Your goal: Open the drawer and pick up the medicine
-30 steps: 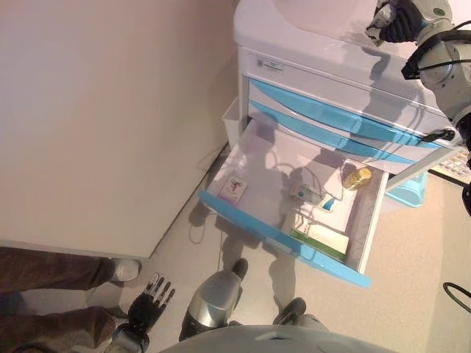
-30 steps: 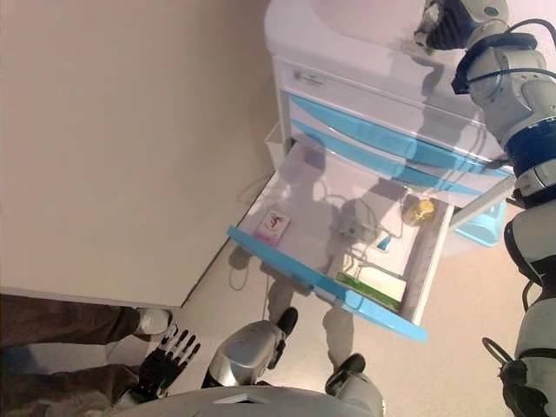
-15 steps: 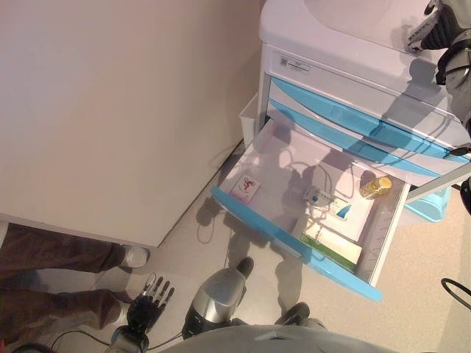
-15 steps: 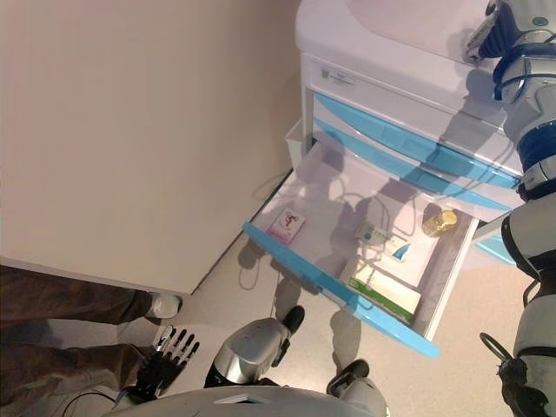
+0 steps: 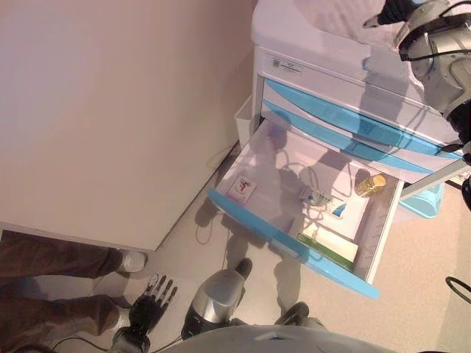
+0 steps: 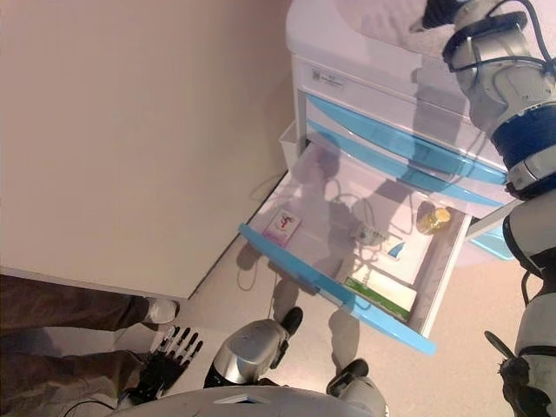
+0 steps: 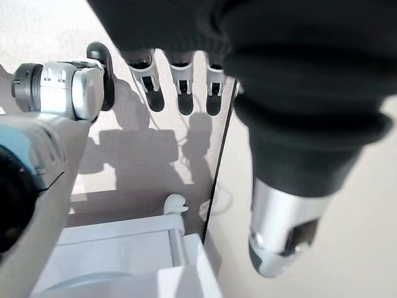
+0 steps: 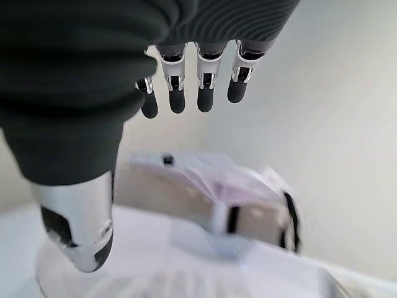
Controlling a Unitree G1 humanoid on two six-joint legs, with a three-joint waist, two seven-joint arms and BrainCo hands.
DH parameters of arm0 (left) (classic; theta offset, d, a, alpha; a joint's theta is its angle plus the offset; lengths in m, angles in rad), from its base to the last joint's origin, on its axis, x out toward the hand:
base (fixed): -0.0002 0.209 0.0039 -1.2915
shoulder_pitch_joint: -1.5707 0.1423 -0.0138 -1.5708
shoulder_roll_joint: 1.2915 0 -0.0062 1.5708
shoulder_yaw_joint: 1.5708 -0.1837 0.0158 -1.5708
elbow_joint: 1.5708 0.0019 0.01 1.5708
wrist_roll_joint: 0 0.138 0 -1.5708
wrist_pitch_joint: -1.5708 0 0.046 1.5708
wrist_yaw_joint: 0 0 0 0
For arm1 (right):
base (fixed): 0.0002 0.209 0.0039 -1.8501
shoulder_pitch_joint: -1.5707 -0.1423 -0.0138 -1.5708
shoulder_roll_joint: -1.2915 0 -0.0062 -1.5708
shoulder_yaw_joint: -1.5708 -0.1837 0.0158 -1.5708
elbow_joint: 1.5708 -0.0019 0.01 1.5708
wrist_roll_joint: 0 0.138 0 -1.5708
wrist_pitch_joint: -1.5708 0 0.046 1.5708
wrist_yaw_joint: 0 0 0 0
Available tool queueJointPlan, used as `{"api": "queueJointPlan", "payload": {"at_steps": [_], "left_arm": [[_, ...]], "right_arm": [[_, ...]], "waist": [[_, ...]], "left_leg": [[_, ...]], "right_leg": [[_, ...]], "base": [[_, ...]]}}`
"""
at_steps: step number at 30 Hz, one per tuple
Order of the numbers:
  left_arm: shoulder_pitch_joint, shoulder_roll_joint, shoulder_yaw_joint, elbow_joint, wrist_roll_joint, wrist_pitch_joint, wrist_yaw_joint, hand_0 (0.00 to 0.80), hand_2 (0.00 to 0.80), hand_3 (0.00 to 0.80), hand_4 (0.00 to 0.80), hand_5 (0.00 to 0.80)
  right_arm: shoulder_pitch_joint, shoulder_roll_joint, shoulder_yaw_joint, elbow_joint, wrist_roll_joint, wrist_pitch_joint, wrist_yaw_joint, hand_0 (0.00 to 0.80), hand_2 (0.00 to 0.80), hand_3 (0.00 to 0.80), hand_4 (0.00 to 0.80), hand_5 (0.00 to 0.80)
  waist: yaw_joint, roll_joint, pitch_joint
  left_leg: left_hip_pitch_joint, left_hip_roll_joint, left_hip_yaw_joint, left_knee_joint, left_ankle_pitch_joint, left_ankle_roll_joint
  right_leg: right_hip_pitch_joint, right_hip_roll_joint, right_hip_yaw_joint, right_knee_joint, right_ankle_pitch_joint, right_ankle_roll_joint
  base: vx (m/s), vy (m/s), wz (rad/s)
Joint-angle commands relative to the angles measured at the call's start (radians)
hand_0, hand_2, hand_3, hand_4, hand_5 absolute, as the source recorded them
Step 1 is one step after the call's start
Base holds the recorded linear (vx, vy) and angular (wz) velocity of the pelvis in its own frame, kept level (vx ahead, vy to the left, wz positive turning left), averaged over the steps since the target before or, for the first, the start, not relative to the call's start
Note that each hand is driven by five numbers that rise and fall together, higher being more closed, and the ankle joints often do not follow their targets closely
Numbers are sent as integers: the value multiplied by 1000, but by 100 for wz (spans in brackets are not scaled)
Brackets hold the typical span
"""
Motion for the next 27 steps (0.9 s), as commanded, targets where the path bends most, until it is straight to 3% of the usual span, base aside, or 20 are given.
{"api": "queueJointPlan", "payload": {"at_steps": [1,13,18,22,25,27], "left_arm": [[66,45,-36,0,55,-52,-54,0,0,0,0,0],[54,56,-51,-65,145,-102,-68,0,0,0,0,0],[50,78,-87,-124,245,-119,-35,0,0,0,0,0],[36,109,-138,-153,401,-137,-7,0,0,0,0,0],[15,139,-182,-142,554,-117,48,0,0,0,0,0],[-6,152,-208,-113,621,-104,59,0,0,0,0,0]], "right_arm": [[-172,1,62,-81,-8,25,-45,0,0,0,0,0],[-80,-106,-109,-597,-120,38,60,0,0,0,0,0],[-10,-193,-173,-792,-90,43,171,0,0,0,0,0],[135,-254,-264,-950,88,24,371,0,0,0,0,0],[309,-290,-358,-1080,375,46,593,0,0,0,0,0],[440,-291,-439,-1124,508,23,711,0,0,0,0,0]], "waist": [[-4,-28,-28],[-115,-56,-84],[-170,-55,-114],[-227,-49,-132],[-282,-44,-140],[-316,-41,-143]], "left_leg": [[-35,-15,1,13,-88,-3],[0,15,94,-20,-101,2],[13,33,140,-42,-100,1],[27,47,180,-52,-107,-1],[45,61,214,-62,-111,-3],[55,70,233,-68,-113,-5]], "right_leg": [[60,32,6,81,-92,-20],[35,50,79,55,-64,5],[19,66,112,31,-50,14],[3,79,148,26,-42,20],[-8,86,181,25,-35,21],[-15,90,198,24,-28,21]], "base": [[-11,-50,-5],[-33,-56,-19],[-74,-76,-37],[-66,-77,-34],[-41,-57,-34],[-24,-31,-35]]}}
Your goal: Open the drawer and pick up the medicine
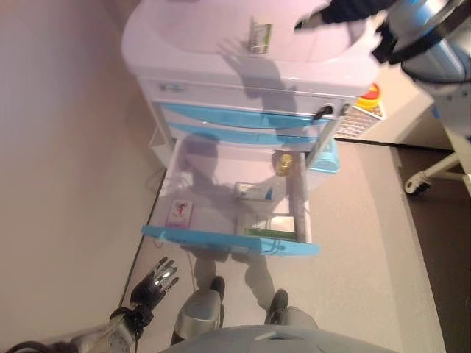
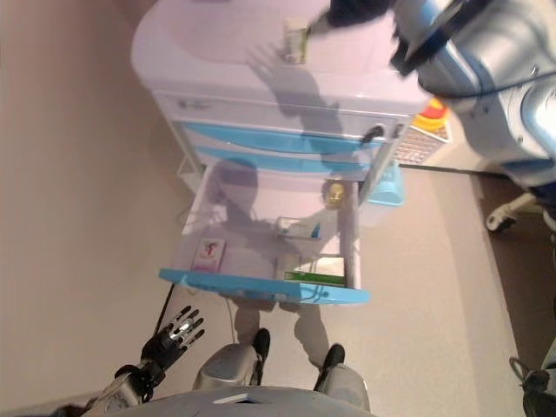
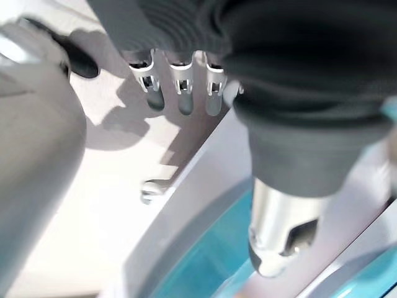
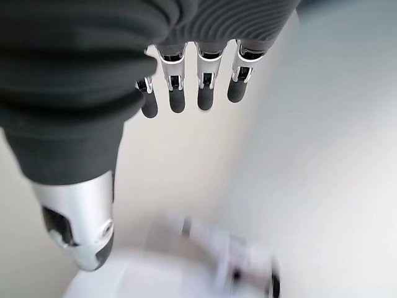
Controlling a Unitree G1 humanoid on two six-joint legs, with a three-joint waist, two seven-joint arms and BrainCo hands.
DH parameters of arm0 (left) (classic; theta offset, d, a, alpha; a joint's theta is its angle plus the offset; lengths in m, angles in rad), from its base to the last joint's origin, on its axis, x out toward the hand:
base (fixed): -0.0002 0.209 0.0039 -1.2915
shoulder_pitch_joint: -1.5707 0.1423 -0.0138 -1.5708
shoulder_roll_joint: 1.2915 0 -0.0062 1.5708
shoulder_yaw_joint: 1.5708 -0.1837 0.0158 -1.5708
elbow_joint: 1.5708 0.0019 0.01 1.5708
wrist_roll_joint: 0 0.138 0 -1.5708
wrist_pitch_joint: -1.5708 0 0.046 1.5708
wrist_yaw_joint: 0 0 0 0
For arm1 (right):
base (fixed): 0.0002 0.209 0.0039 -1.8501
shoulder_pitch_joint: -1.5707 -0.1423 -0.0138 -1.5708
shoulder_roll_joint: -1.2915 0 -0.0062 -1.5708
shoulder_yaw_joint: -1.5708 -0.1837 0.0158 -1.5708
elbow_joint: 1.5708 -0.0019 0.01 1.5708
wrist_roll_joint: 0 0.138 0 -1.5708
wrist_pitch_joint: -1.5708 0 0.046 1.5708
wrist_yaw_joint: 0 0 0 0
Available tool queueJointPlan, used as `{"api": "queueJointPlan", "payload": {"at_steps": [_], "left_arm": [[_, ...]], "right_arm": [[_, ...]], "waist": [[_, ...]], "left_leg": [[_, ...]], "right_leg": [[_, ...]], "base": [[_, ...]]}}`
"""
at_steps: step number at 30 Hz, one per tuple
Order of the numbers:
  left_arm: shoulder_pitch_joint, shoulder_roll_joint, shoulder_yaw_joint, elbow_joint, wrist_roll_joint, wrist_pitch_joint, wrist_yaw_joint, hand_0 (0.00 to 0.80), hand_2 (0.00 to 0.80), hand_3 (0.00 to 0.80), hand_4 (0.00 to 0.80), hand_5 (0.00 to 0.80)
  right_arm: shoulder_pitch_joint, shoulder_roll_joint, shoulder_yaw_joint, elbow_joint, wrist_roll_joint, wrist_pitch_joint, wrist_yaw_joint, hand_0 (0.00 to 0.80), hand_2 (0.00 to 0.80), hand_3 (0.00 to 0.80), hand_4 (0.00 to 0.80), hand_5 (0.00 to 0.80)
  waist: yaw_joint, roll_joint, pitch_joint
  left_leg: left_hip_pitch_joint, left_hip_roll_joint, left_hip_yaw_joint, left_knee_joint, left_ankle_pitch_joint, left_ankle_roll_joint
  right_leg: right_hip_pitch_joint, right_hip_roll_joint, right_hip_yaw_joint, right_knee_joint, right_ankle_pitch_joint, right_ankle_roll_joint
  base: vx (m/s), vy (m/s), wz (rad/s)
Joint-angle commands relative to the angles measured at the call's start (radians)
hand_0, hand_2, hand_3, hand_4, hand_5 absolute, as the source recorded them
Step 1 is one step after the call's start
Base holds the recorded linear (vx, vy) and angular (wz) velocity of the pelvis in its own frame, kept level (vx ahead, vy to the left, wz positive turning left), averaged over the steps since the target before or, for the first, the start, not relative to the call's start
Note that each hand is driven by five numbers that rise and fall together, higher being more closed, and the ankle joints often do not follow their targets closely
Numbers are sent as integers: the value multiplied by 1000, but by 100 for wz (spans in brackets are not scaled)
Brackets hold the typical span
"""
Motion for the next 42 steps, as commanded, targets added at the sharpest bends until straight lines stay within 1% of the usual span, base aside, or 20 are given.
{"api": "queueJointPlan", "payload": {"at_steps": [1,2,3,4,5,7,9,10,12,14,16,17,21,23,27,32,34,36,39,42], "left_arm": [[-7,49,-72,58,184,-9,54,0,0,0,0,0],[-19,56,-82,70,200,-19,53,0,0,0,0,0],[-36,62,-94,85,221,-8,44,0,0,0,0,0],[-65,61,-116,116,243,29,56,0,0,0,0,0],[-77,63,-126,128,244,28,64,0,0,0,0,0],[-125,62,-168,195,296,20,89,0,0,0,0,0],[-147,67,-193,229,351,-14,113,0,0,0,0,0],[-163,70,-205,242,383,-10,135,0,0,0,0,0],[-188,81,-221,257,432,-7,148,0,0,0,0,0],[-215,92,-257,276,511,-19,186,0,0,0,0,0],[-238,113,-298,282,584,-42,223,0,0,0,0,0],[-254,122,-313,282,614,-48,237,0,0,0,0,0],[-311,167,-367,268,654,-55,291,0,0,0,0,0],[-345,188,-377,264,658,-52,322,0,0,0,0,0],[-423,225,-373,289,654,-51,398,0,0,0,0,0],[-489,276,-330,341,615,-84,427,0,0,0,0,0],[-509,297,-314,344,590,-85,436,0,0,0,0,0],[-526,320,-306,349,577,-90,449,0,0,0,0,0],[-554,350,-300,353,561,-97,469,0,0,0,0,0],[-603,384,-283,383,524,-93,476,0,0,0,0,0]], "right_arm": [[108,-48,-80,-41,299,15,247,0,0,0,0,0],[156,-39,-108,-57,324,21,278,0,0,0,0,0],[210,-28,-130,-71,379,34,318,0,0,0,0,0],[291,-11,-153,-87,430,52,350,0,0,0,0,0],[322,1,-169,-91,431,55,356,0,0,0,0,0],[414,41,-203,-86,483,45,412,0,0,0,0,0],[470,47,-223,-96,478,19,477,0,0,0,0,0],[500,38,-231,-106,491,25,540,0,0,0,0,0],[550,7,-245,-146,469,-34,601,0,0,0,0,0],[589,-45,-255,-176,478,-43,679,0,0,0,0,0],[620,-86,-264,-181,490,-11,747,0,0,0,0,0],[641,-100,-265,-180,477,-15,775,0,0,0,0,0],[753,-123,-279,-140,445,72,909,0,0,0,0,0],[810,-103,-287,-83,447,121,917,0,0,0,0,0],[890,-27,-288,69,445,124,947,0,0,0,0,0],[945,34,-286,172,484,160,950,0,0,0,0,0],[983,64,-290,235,446,159,938,0,0,0,0,0],[1020,80,-291,306,457,140,929,0,0,0,0,0],[1051,95,-291,401,471,81,901,0,0,0,0,0],[1067,116,-290,471,510,51,865,0,0,0,0,0]], "waist": [[-36,39,-33],[-42,37,-32],[-56,37,-31],[-80,41,-28],[-84,40,-27],[-115,41,-19],[-133,40,-13],[-144,39,-10],[-164,35,1],[-187,34,16],[-209,33,30],[-221,33,39],[-262,39,70],[-275,46,83],[-299,57,115],[-320,61,145],[-331,65,155],[-338,67,166],[-342,64,184],[-353,63,210]], "left_leg": [[-8,-12,20,-27,-81,10],[-4,-10,26,-30,-81,9],[1,-7,36,-35,-81,8],[6,-2,51,-35,-83,8],[7,-1,56,-35,-83,7],[11,3,74,-32,-86,7],[12,4,81,-30,-89,6],[13,5,87,-29,-89,6],[10,4,98,-21,-94,7],[6,4,109,-13,-99,10],[1,5,119,-3,-102,8],[0,6,124,0,-102,8],[-4,9,145,12,-105,6],[-5,9,153,22,-109,6],[-19,7,165,48,-115,2],[-43,5,176,80,-120,-6],[-47,4,185,87,-123,-8],[-52,4,188,94,-125,-8],[-71,5,191,113,-129,-7],[-95,5,195,135,-132,-8]], "right_leg": [[21,-13,-7,128,-107,47],[20,-12,-3,128,-105,48],[18,-11,3,127,-102,49],[17,-10,12,124,-102,49],[16,-9,16,123,-101,49],[13,-6,27,123,-99,50],[9,-1,38,123,-103,49],[4,2,44,127,-103,50],[-9,4,57,137,-103,51],[-23,8,69,149,-106,51],[-37,11,83,162,-107,50],[-44,13,91,167,-105,51],[-64,13,117,173,-99,52],[-67,9,124,174,-100,49],[-84,0,132,185,-103,43],[-104,-3,143,189,-110,36],[-113,-4,151,194,-110,37],[-120,-3,159,194,-111,38],[-139,-3,165,204,-113,35],[-165,-1,174,222,-118,31]], "base": [[-32,-24,-49],[-30,-34,-55],[-31,-38,-64],[-29,-37,-57],[-30,-35,-37],[-25,-37,-22],[-23,-44,-23],[-33,-45,-11],[-40,-32,-12],[-47,-11,-17],[-52,7,-11],[-52,22,-10],[-36,56,-20],[4,102,-15],[-19,104,-6],[-23,96,-10],[-4,118,-10],[-7,98,-5],[-52,76,-9],[-64,98,-11]]}}
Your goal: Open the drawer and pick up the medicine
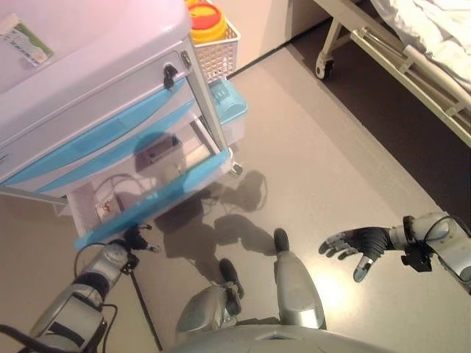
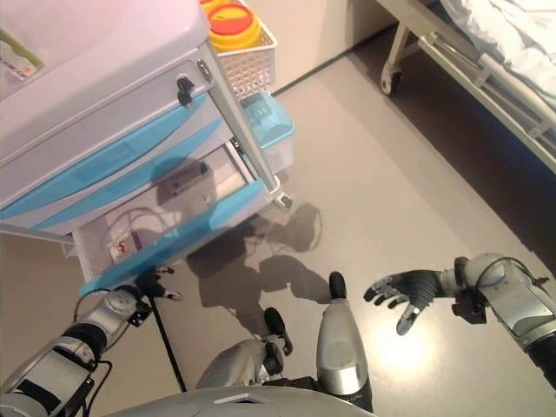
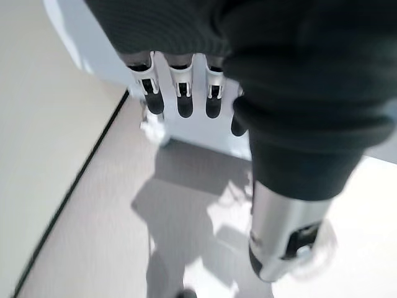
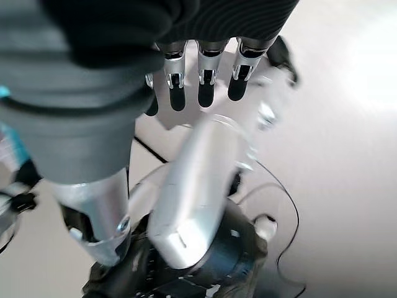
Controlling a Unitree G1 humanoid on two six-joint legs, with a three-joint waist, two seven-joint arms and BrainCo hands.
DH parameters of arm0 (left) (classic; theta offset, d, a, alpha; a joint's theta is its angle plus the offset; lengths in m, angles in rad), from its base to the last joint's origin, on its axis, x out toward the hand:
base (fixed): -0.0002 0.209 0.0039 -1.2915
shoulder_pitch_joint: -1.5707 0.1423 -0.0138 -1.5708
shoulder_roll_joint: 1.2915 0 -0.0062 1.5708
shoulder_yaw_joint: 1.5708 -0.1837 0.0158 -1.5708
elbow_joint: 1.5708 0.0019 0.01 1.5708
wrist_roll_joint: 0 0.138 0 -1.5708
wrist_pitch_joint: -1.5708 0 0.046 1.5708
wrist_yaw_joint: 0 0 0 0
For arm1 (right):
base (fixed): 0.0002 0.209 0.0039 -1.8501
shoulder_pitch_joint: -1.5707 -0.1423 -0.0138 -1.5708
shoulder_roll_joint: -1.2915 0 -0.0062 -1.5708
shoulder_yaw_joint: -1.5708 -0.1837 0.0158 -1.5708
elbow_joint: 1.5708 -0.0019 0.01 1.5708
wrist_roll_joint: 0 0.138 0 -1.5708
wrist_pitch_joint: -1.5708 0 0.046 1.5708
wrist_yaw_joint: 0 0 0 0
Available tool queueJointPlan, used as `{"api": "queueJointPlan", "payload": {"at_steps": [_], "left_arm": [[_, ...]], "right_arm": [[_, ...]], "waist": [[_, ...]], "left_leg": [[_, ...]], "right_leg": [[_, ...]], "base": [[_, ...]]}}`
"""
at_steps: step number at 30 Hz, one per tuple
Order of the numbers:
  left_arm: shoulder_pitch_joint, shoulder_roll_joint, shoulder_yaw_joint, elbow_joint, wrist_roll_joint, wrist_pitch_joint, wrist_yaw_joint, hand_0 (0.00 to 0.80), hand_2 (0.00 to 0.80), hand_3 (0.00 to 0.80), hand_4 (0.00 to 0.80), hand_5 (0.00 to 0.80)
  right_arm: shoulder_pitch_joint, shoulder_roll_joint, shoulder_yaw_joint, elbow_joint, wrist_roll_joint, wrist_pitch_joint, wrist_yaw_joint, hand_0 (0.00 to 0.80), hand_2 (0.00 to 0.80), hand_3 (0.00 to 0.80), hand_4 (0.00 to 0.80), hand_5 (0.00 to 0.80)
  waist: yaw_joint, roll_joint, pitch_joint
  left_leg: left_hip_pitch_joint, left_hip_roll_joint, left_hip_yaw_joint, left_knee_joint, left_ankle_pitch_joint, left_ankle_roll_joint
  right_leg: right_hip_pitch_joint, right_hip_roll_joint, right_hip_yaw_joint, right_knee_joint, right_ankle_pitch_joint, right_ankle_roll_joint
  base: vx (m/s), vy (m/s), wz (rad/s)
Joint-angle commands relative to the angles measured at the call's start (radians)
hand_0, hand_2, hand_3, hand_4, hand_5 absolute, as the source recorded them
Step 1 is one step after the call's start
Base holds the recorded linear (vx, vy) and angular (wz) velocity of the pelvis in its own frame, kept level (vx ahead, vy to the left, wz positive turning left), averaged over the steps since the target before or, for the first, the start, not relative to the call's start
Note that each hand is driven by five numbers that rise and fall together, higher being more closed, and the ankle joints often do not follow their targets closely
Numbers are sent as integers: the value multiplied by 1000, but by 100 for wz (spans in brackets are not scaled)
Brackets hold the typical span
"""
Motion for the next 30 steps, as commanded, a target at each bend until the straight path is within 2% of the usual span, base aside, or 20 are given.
{"api": "queueJointPlan", "payload": {"at_steps": [1,11,20,23,26,30], "left_arm": [[-48,100,91,59,-69,-31,52,0,0,0,0,0],[-207,227,137,163,-180,-29,24,0,0,0,0,0],[-351,298,109,223,-234,0,26,0,0,0,0,0],[-364,302,112,211,-258,10,-4,0,0,0,0,0],[-350,286,115,176,-312,8,-84,0,0,0,0,0],[-249,207,136,43,-381,10,-240,0,0,0,0,0]], "right_arm": [[28,38,-7,11,76,-74,-34,0,0,0,0,0],[35,77,18,123,169,-160,-112,0,0,0,0,0],[13,109,65,156,219,-200,-181,0,0,0,0,0],[15,125,72,153,220,-208,-203,0,0,0,0,0],[10,144,74,154,216,-223,-233,0,0,0,0,0],[8,181,47,163,200,-231,-314,0,0,0,0,0]], "waist": [[-9,-19,-13],[-24,-51,39],[-13,-82,64],[-5,-85,64],[5,-89,64],[24,-87,64]], "left_leg": [[-124,-6,-32,203,-135,-7],[-210,14,-8,283,-149,-1],[-293,30,-6,321,-140,4],[-303,28,-14,323,-142,7],[-306,23,-24,317,-141,9],[-292,17,-32,303,-138,9]], "right_leg": [[-33,-30,-14,193,-173,36],[-104,-20,12,209,-153,34],[-175,-8,17,222,-131,38],[-185,-6,15,229,-125,42],[-184,-4,10,225,-119,46],[-164,-5,-9,214,-116,48]], "base": [[-52,92,-6],[-66,51,-7],[-67,-21,1],[-23,-53,2],[-34,-78,1],[-42,-81,6]]}}
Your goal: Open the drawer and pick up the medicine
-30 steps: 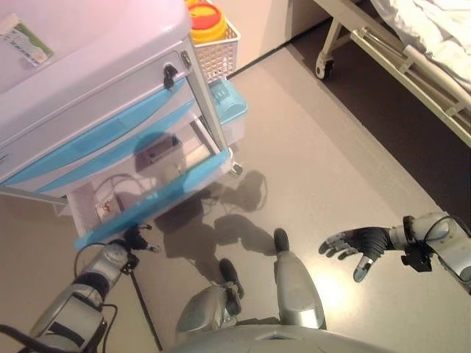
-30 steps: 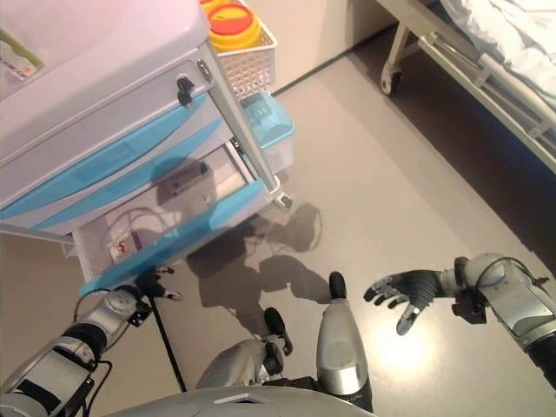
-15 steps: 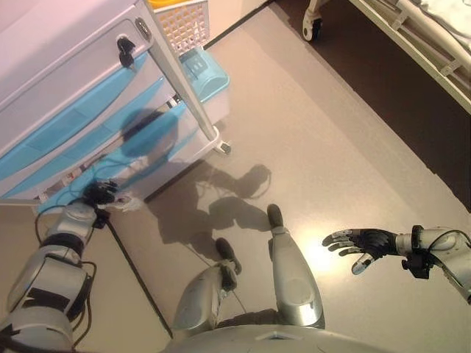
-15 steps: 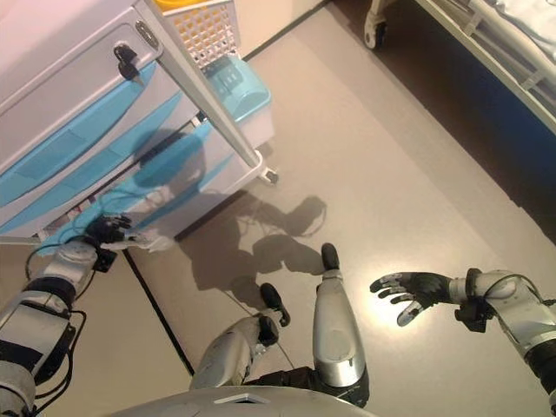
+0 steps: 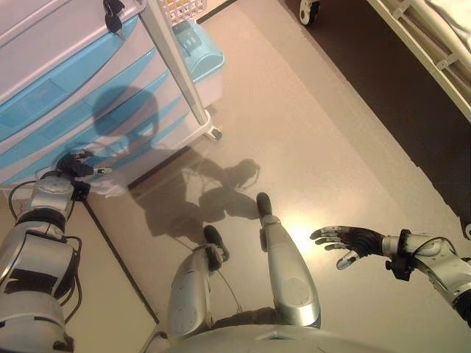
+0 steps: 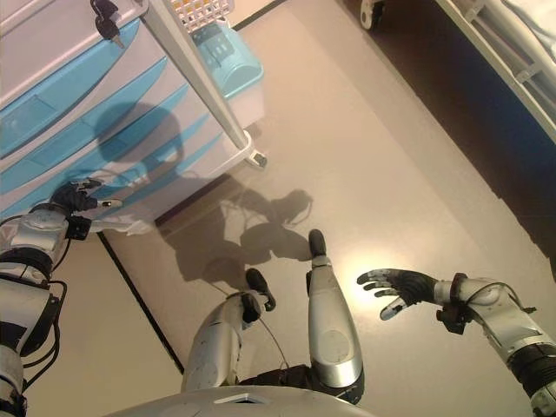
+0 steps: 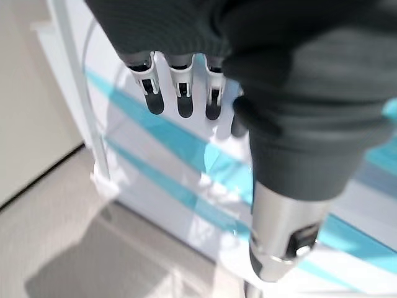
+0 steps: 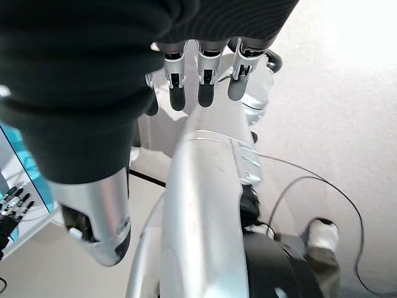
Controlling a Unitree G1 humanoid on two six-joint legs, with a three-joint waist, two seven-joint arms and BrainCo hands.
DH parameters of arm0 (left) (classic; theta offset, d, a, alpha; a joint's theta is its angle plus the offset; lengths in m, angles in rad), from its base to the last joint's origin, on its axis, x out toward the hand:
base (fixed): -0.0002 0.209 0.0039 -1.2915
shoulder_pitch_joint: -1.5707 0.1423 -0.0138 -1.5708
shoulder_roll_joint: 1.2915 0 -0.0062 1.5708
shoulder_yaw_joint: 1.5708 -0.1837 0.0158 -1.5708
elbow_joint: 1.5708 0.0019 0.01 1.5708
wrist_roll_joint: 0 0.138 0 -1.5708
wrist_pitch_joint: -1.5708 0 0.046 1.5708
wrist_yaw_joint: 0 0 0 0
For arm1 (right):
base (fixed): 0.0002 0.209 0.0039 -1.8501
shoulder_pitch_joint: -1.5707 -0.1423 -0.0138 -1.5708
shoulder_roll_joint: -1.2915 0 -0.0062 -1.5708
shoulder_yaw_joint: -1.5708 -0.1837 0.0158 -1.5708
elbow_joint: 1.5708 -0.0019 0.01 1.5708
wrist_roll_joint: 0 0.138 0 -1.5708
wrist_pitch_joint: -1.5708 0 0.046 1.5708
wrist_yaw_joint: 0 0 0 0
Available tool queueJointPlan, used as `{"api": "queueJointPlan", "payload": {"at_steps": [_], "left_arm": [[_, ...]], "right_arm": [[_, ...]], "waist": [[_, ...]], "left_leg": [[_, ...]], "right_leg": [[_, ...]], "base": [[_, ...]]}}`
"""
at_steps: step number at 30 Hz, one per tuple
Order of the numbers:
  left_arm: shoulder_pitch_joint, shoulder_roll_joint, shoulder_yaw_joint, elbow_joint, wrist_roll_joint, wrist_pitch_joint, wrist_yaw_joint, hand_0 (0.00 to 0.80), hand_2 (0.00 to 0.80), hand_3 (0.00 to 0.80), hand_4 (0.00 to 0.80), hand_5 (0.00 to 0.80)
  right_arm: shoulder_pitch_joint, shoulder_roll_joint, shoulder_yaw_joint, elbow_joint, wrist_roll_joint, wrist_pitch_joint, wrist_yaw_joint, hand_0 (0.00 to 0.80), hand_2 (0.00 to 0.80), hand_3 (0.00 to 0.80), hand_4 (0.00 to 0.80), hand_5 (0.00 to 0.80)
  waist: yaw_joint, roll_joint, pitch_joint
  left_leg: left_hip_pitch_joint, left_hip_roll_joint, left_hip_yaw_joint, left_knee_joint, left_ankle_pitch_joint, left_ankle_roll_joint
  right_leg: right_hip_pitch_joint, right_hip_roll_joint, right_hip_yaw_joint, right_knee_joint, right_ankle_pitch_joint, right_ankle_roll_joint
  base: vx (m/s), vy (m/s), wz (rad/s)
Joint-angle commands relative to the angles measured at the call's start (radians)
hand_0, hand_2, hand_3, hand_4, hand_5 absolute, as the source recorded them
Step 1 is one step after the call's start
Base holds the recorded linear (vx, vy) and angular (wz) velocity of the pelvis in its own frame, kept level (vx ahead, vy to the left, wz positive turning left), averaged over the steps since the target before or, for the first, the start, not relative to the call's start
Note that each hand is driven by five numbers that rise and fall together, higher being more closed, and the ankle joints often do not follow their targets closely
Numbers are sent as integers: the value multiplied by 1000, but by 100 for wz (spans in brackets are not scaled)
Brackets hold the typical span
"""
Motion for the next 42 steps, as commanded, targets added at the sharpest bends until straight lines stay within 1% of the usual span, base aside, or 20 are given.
{"api": "queueJointPlan", "payload": {"at_steps": [1,2,3,4,5,6,10,12,13,16,20,22,25,27,31,34,37,42], "left_arm": [[136,-4,58,-134,-78,-7,-128,0,0,0,0,0],[167,-25,60,-169,-86,-10,-154,0,0,0,0,0],[212,-57,64,-213,-94,-8,-200,0,0,0,0,0],[258,-88,68,-256,-106,-12,-234,0,0,0,0,0],[275,-100,70,-272,-109,-11,-267,0,0,0,0,0],[326,-136,61,-319,-123,-8,-308,0,0,0,0,0],[430,-238,40,-390,-177,30,-398,0,0,0,0,0],[480,-290,41,-408,-221,42,-429,0,0,0,0,0],[504,-314,50,-419,-242,52,-446,0,0,0,0,0],[560,-375,73,-439,-300,86,-489,0,0,0,0,0],[630,-444,81,-477,-384,124,-481,0,0,0,0,0],[655,-478,82,-480,-422,130,-490,0,0,0,0,0],[683,-516,76,-463,-460,138,-510,0,0,0,0,0],[701,-540,73,-447,-492,138,-520,0,0,0,0,0],[728,-574,90,-421,-587,177,-526,0,0,0,0,0],[739,-599,98,-393,-630,200,-545,0,0,0,0,0],[749,-619,105,-362,-641,220,-565,0,0,0,0,0],[760,-627,107,-335,-618,216,-567,0,0,0,0,0]], "right_arm": [[-1,58,-17,14,21,-45,-86,0,0,0,0,0],[-3,69,-29,22,21,-43,-113,0,0,0,0,0],[-6,88,-49,36,20,-25,-138,0,0,0,0,0],[-6,107,-66,53,12,-21,-145,0,0,0,0,0],[-6,115,-73,60,11,-22,-146,0,0,0,0,0],[2,142,-92,83,5,-23,-145,0,0,0,0,0],[5,245,-112,149,39,7,-218,0,0,0,0,0],[10,302,-117,176,55,11,-224,0,0,0,0,0],[17,332,-119,188,70,23,-216,0,0,0,0,0],[34,418,-118,229,128,30,-220,0,0,0,0,0],[47,524,-106,285,232,46,-220,0,0,0,0,0],[48,568,-108,328,302,51,-206,0,0,0,0,0],[41,624,-105,397,385,45,-205,0,0,0,0,0],[36,654,-107,443,449,53,-202,0,0,0,0,0],[38,693,-101,500,499,38,-189,0,0,0,0,0],[44,722,-109,545,564,39,-155,0,0,0,0,0],[47,740,-119,593,573,28,-135,0,0,0,0,0],[59,749,-118,618,571,29,-117,0,0,0,0,0]], "waist": [[41,-35,-22],[45,-33,-22],[50,-29,-22],[55,-24,-22],[57,-22,-23],[64,-15,-31],[85,1,-58],[97,7,-76],[104,9,-87],[126,15,-128],[157,25,-180],[172,28,-207],[194,32,-246],[207,32,-273],[225,34,-313],[233,33,-335],[236,33,-351],[236,29,-368]], "left_leg": [[21,-71,-27,-87,17,5],[30,-72,-29,-95,20,5],[45,-74,-31,-111,25,6],[59,-74,-35,-126,30,5],[65,-75,-37,-133,32,5],[83,-77,-42,-154,37,4],[129,-83,-66,-215,55,1],[154,-86,-82,-250,66,-2],[169,-86,-92,-273,75,-5],[201,-88,-118,-330,99,-16],[241,-84,-155,-398,128,-31],[256,-82,-171,-422,140,-38],[274,-77,-189,-454,154,-47],[287,-74,-200,-473,163,-53],[305,-65,-209,-505,180,-61],[316,-59,-215,-523,189,-66],[325,-54,-216,-539,196,-69],[333,-53,-221,-550,199,-71]], "right_leg": [[19,-43,-24,119,-127,61],[26,-43,-27,115,-126,61],[39,-43,-33,107,-125,60],[52,-42,-37,99,-127,59],[58,-41,-39,95,-128,58],[76,-40,-47,85,-134,56],[129,-35,-73,52,-139,54],[160,-31,-86,29,-140,54],[177,-28,-93,16,-141,55],[221,-17,-114,-21,-142,55],[279,-2,-147,-69,-144,49],[307,3,-165,-90,-146,45],[343,10,-187,-119,-146,39],[366,18,-199,-136,-149,34],[398,28,-218,-155,-156,24],[419,36,-227,-166,-160,19],[433,41,-233,-175,-163,16],[446,49,-234,-189,-162,15]], "base": [[-39,-70,6],[-40,-71,7],[-38,-72,7],[-35,-70,6],[-27,-90,3],[-25,-106,1],[-28,-154,5],[-14,-185,17],[-2,-199,17],[5,-198,18],[-3,-188,19],[-2,-166,17],[-1,-150,16],[7,-132,26],[-6,-94,18],[-12,-71,10],[-28,-48,15],[-21,-37,3]]}}
